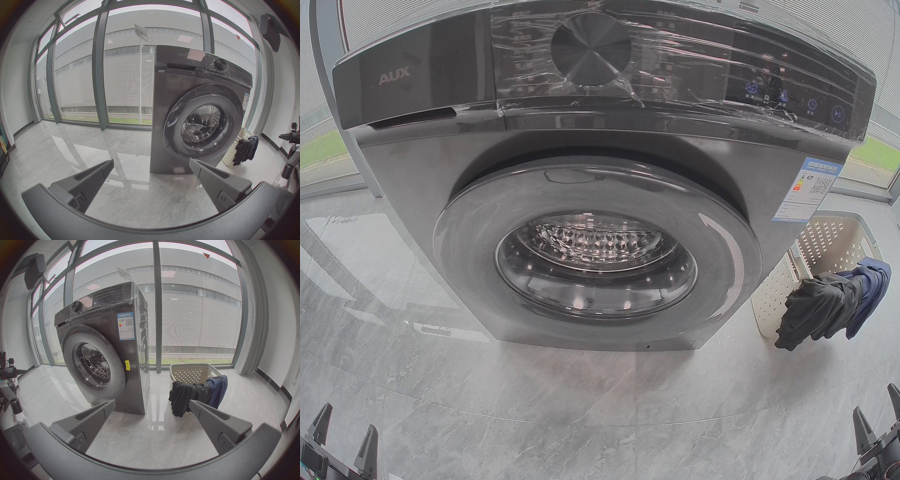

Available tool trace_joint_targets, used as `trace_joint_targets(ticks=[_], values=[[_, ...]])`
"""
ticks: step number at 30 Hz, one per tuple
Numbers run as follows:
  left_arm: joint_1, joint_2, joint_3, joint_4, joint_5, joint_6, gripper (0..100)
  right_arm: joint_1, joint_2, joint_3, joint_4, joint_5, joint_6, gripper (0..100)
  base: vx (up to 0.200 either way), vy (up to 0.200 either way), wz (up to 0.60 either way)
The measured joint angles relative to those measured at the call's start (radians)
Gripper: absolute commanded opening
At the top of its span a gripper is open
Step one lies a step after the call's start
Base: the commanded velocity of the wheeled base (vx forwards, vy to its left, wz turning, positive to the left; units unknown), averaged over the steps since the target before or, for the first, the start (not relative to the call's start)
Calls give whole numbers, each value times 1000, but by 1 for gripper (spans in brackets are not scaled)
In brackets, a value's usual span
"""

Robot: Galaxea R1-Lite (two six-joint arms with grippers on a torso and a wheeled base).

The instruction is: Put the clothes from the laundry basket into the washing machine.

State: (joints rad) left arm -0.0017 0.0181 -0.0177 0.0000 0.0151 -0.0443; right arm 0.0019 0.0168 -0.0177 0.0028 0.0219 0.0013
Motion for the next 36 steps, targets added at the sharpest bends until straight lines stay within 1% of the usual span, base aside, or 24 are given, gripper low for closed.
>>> trace_joint_targets(ticks=[9,15,33,36], values=[[0,0,0,0,1,0,100,2,0,0,0,2,0,100,0,0,0],[0,0,0,0,0,0,100,0,0,0,1,0,0,100,0,200,0],[0,0,0,0,0,0,100,0,0,0,0,2,5,100,0,0,0],[0,0,0,0,0,0,100,0,0,0,0,-2,10,100,200,0,0]])
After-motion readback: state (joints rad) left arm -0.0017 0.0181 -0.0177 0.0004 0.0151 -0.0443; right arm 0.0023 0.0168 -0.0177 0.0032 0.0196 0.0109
